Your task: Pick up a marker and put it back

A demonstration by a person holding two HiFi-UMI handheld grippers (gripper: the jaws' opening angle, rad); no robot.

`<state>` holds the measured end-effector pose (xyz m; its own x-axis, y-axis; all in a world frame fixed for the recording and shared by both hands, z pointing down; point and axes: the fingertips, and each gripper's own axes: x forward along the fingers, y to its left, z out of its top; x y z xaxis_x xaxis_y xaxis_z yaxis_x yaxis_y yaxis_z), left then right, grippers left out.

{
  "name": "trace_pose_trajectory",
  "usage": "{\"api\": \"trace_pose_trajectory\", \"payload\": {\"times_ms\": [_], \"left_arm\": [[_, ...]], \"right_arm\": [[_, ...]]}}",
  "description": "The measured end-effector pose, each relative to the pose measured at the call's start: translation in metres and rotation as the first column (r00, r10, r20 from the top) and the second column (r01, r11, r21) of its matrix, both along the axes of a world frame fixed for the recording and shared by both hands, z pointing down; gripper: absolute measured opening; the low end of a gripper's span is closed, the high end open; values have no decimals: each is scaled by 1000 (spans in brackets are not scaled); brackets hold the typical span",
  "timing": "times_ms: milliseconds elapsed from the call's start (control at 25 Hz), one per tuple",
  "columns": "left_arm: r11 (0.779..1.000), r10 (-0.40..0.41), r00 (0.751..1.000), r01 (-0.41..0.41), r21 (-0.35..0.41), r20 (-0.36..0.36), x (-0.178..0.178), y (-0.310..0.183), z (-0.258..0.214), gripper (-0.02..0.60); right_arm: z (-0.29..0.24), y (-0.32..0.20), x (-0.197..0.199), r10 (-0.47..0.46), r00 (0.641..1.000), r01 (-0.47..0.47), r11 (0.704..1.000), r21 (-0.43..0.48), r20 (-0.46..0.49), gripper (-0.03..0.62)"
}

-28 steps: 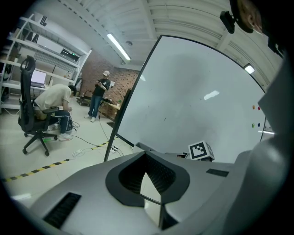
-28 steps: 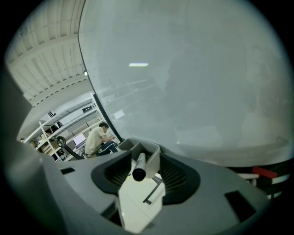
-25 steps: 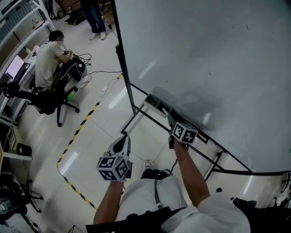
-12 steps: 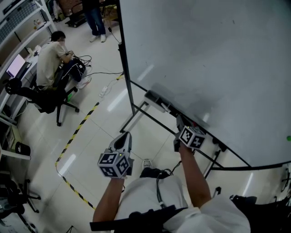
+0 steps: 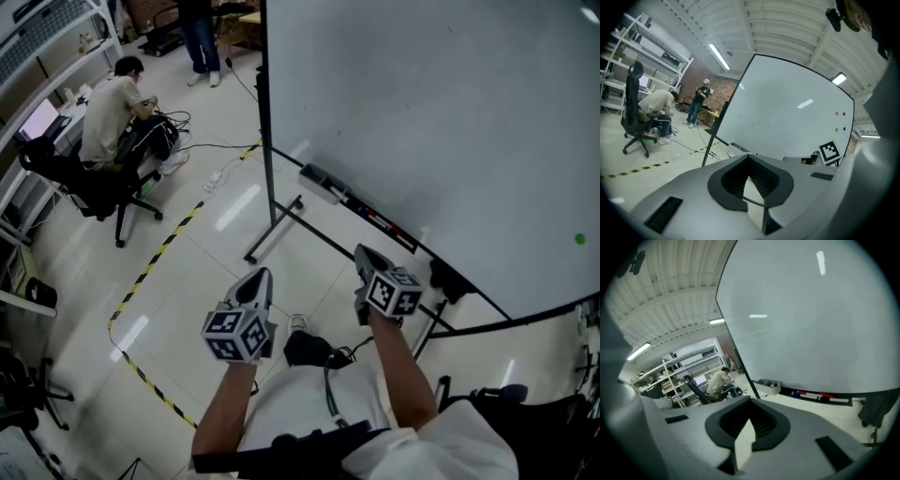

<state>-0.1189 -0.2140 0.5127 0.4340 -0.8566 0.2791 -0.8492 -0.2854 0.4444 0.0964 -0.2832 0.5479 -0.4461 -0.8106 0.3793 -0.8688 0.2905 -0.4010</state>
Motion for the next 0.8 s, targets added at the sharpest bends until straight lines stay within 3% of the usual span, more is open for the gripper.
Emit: {"api": "trace_pose_trajectory", "payload": {"times_ms": [240, 440, 800], "left_arm": [[1000, 4, 999, -4, 7, -37, 7, 75, 6, -4], [1000, 28, 999, -28, -7, -41, 30, 137, 12, -4], [996, 84, 996, -84, 7, -20, 65, 189, -4, -4]], "right_arm": [[1, 98, -13, -80, 995, 80, 997, -8, -61, 2], [-3, 163, -8, -103, 993, 103, 995, -13, -50, 2], [-42, 219, -1, -135, 991, 136, 990, 48, -12, 2]]}}
